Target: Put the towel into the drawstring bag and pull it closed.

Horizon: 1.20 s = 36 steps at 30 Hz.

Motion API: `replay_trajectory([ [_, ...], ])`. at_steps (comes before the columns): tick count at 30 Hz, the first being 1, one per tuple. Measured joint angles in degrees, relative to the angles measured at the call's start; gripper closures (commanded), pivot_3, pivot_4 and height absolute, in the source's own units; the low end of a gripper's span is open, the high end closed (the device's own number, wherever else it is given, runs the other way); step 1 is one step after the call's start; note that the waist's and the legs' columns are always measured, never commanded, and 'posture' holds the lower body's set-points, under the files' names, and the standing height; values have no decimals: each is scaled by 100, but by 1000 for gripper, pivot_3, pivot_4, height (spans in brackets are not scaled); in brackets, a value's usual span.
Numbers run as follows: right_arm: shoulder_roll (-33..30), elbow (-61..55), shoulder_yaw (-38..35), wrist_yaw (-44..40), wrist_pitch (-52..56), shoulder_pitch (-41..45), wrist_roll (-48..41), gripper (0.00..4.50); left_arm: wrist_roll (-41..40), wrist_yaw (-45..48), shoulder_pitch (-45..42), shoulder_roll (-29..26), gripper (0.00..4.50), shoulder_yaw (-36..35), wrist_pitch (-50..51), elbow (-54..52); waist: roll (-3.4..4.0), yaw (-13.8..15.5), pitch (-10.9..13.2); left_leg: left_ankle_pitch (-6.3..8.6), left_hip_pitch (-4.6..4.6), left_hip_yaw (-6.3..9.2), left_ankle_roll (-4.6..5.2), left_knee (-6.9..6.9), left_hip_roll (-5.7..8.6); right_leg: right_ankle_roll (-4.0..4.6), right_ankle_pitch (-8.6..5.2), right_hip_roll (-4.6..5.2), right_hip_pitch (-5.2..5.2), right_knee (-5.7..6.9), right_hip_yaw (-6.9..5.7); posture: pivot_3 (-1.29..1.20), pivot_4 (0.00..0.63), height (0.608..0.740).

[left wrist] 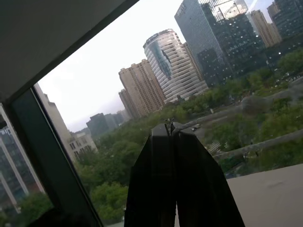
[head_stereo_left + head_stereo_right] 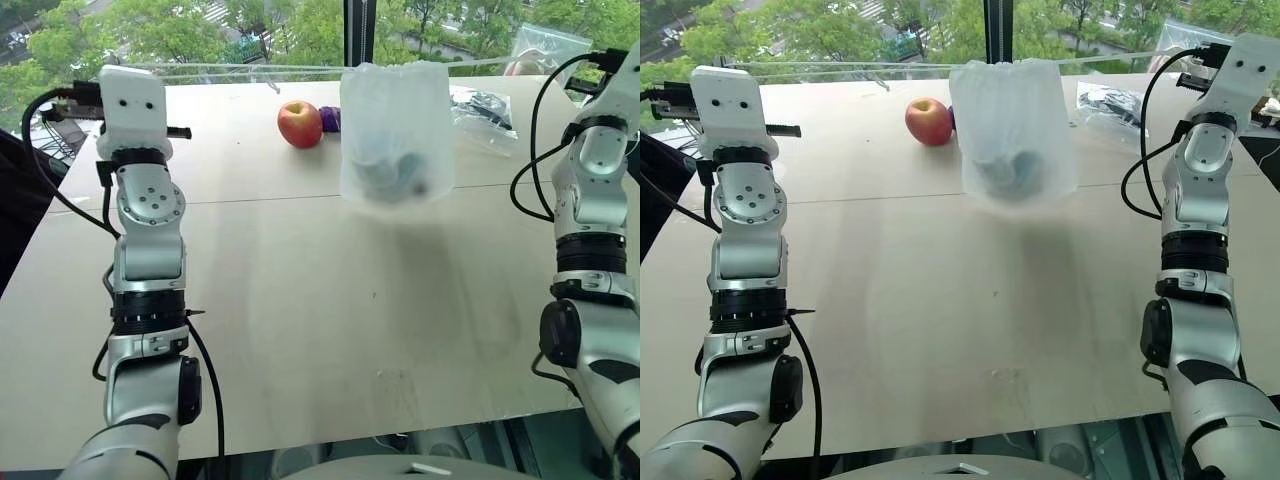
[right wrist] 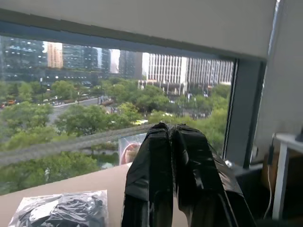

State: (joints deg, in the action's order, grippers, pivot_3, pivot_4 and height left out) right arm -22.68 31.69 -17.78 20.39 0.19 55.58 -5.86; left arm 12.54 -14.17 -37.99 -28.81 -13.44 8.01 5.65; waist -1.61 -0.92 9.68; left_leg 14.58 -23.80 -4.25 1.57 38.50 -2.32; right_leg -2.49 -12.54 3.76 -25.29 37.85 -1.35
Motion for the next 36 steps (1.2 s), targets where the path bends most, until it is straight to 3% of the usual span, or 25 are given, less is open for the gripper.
replay_trajectory([
  [9,383,218,-424,768,313,232,-996,4500,-323,-892,-6,388,4438,-415,764,4,0,-6,0,0,0,3,0,0,-2,0,0,1,0,3,1,0,150,740],
  [13,451,349,-567,656,474,272,-1565,4500,-523,-933,-40,388,4438,-418,767,47,0,11,0,0,-2,3,0,0,-2,0,0,2,1,1,-4,0,150,740],
  [16,364,313,-579,-438,736,267,-1979,4500,-968,-606,-121,341,4438,-687,588,278,0,2,0,0,-5,3,1,0,1,0,0,1,0,-3,-6,0,150,740],
  [18,277,-201,-522,-1535,1187,83,-2458,4500,-1378,154,-161,292,4438,-670,283,291,0,6,0,1,-9,9,1,0,-1,0,0,-3,1,-7,-13,0,150,740],
  [22,-306,-2195,587,-4328,2896,-900,-3512,4500,-2654,2543,-184,396,4438,137,316,-360,1,53,-2,7,-11,27,11,1,-1,0,0,-4,26,-16,-33,0,150,740],
  [26,-913,-2598,1019,-5334,3613,-1612,-3605,4500,-3040,3696,552,72,4438,659,668,-1105,2,3,-1,15,1,21,25,2,3,-1,0,-2,29,-47,-14,0,150,740],
  [27,-1191,-2594,1025,-5526,3759,-1870,-3519,3745,-3083,3917,1023,-80,4218,684,769,-1357,3,-11,-1,16,4,23,27,0,1,-1,0,-3,25,-46,-7,0,150,740],
  [29,-1511,-2573,1013,-5765,3837,-2119,-3397,3001,-3087,4134,1638,-284,3649,643,910,-1456,4,-23,0,27,9,23,46,1,-4,0,-1,-12,19,-32,-1,0,150,740],
  [35,-2206,-2564,1029,-6762,3832,-2807,-3183,166,-3501,4982,3203,-989,903,251,1379,-2187,4,19,0,28,17,21,46,6,-8,3,-2,-18,26,-18,-6,0,150,740],
  [36,-2297,-2383,1037,-6848,3778,-2885,-2994,0,-3561,5159,3624,-1087,367,252,1548,-2337,4,22,-1,28,17,22,47,10,-5,3,-2,-16,26,-20,3,0,150,740],
])
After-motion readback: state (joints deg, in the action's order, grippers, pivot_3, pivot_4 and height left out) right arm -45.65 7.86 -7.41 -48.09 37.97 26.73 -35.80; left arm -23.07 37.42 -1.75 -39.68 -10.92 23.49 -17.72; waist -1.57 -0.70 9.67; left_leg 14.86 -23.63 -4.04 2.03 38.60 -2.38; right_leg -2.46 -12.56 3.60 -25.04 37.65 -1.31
